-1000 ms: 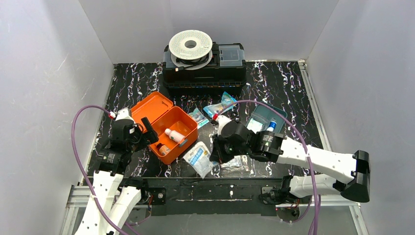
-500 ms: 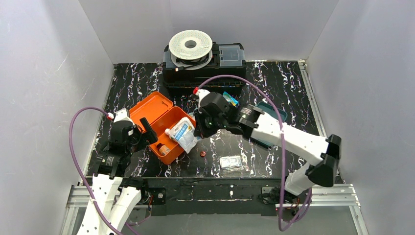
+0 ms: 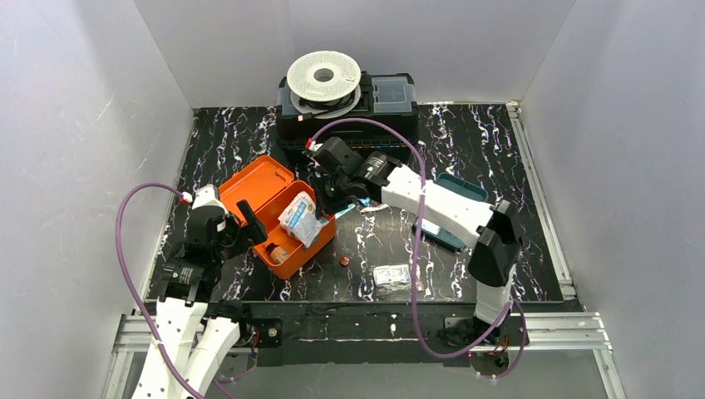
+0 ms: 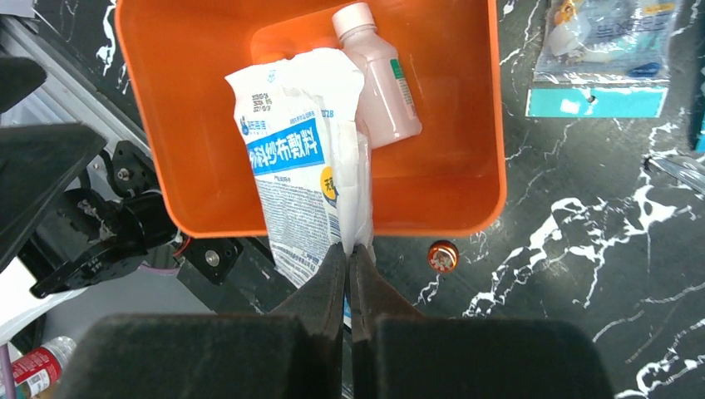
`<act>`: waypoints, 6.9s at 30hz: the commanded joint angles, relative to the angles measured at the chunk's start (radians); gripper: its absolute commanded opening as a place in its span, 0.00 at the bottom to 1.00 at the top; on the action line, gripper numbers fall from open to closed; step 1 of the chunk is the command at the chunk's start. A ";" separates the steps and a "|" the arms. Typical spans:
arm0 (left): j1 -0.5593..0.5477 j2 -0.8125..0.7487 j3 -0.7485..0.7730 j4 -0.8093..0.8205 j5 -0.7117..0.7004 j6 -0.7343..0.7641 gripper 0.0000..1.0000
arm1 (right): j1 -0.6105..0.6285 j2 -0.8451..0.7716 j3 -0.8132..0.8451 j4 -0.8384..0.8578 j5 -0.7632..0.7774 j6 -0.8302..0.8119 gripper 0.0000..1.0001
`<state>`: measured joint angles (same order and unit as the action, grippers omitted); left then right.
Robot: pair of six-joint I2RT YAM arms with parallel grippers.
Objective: Organize the medicine kit
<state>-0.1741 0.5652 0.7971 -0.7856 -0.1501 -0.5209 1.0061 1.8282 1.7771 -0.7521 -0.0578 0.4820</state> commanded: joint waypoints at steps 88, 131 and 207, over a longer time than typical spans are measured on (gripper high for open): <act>-0.002 0.003 0.002 -0.011 0.000 0.004 0.99 | -0.062 -0.716 -1.222 0.235 0.221 0.538 0.84; -0.002 0.004 0.001 -0.010 0.007 0.005 1.00 | -0.063 -0.867 -1.084 0.202 0.294 0.405 0.01; -0.002 -0.055 0.012 -0.045 -0.100 -0.028 0.99 | 0.032 -0.132 -0.323 0.224 -0.010 -0.007 0.61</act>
<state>-0.1741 0.5114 0.7971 -0.8230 -0.2390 -0.5507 1.0485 1.8362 1.4830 -0.5007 -0.1753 0.4854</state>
